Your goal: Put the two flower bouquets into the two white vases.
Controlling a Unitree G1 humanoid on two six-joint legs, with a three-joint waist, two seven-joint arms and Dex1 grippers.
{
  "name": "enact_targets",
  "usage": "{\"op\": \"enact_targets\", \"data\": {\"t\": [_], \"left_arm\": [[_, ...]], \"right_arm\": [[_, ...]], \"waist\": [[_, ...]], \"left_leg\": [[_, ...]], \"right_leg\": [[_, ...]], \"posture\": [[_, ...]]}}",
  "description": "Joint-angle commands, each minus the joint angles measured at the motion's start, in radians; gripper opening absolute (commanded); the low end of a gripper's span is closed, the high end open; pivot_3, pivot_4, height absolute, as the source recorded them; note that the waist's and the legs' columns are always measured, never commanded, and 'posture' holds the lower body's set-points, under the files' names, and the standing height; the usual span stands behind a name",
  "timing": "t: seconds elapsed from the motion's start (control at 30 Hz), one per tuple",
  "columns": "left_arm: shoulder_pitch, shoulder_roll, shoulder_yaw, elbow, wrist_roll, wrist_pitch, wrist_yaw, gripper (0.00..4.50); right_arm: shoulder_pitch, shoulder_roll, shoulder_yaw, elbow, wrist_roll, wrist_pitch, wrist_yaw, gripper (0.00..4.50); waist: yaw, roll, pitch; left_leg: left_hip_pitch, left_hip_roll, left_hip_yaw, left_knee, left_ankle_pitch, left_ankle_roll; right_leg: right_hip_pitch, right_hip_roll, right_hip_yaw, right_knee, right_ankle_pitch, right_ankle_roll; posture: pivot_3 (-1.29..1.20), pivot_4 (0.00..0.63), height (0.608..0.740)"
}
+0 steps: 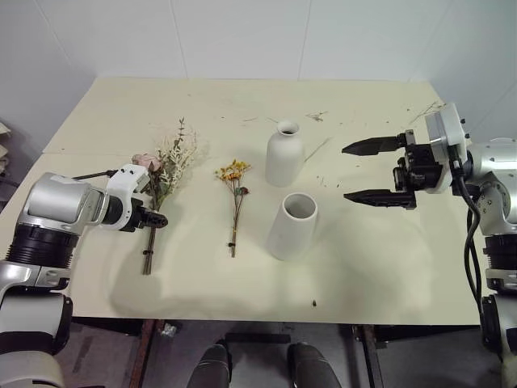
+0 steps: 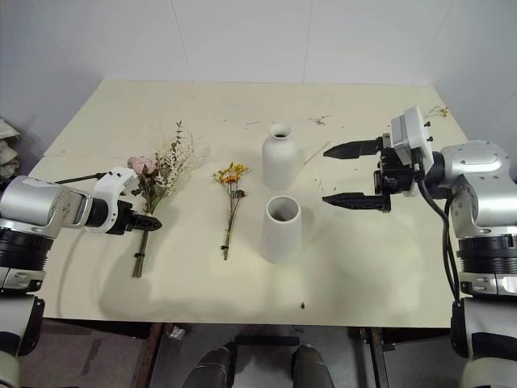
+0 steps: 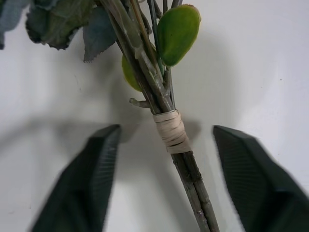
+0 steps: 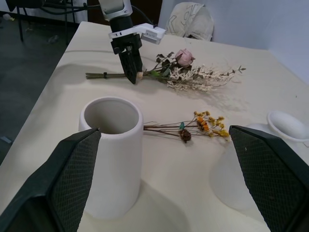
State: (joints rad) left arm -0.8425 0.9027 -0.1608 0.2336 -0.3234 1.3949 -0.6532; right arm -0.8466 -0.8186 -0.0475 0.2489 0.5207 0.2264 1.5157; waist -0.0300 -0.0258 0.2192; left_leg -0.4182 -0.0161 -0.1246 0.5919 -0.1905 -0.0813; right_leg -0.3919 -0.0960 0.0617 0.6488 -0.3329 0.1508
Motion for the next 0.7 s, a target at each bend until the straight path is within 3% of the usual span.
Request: {"op": "enact_targets", "data": {"t": [0.03, 0.23, 0.47, 0.7], "left_arm": [[0.026, 0.016, -0.022, -0.030, -0.010, 0.013, -0.034, 1.85], [0.019, 0.034, -0.042, -0.019, 0.000, -0.006, -0.062, 0.11], [-0.030, -0.034, 0.044, 0.057, 0.016, -0.091, -0.025, 0.11], [-0.107, -0.189, 0.419, 0.142, -0.082, -0.471, 0.062, 0.11]], "right_arm": [[-0.022, -0.008, -0.018, -0.001, 0.012, -0.005, 0.041, 4.50], [-0.038, -0.006, -0.017, 0.014, 0.006, -0.013, 0.037, 4.50], [-0.031, -0.018, -0.033, 0.009, 0.004, -0.016, 0.017, 4.50], [0.011, -0.046, -0.072, -0.032, 0.014, 0.006, -0.024, 4.50]], "waist": [[0.000, 0.000, 0.000], [0.000, 0.000, 0.000], [0.002, 0.000, 0.000], [0.004, 0.000, 0.000]], "left_leg": [[0.000, 0.000, 0.000, 0.000, 0.000, 0.000], [-0.001, 0.000, 0.000, 0.000, 0.000, 0.000], [-0.001, 0.000, 0.000, 0.000, 0.000, 0.000], [-0.003, -0.001, -0.001, 0.003, 0.000, 0.000]], "right_leg": [[0.000, 0.000, 0.000, 0.000, 0.000, 0.000], [-0.001, 0.000, 0.000, -0.001, 0.000, 0.000], [-0.001, 0.000, 0.000, 0.000, 0.000, 0.000], [-0.001, -0.001, -0.001, 0.000, 0.001, 0.001]], "posture": [[0.00, 0.150, 0.740], [0.00, 0.150, 0.740], [0.00, 0.150, 0.740], [0.00, 0.150, 0.740]]}}
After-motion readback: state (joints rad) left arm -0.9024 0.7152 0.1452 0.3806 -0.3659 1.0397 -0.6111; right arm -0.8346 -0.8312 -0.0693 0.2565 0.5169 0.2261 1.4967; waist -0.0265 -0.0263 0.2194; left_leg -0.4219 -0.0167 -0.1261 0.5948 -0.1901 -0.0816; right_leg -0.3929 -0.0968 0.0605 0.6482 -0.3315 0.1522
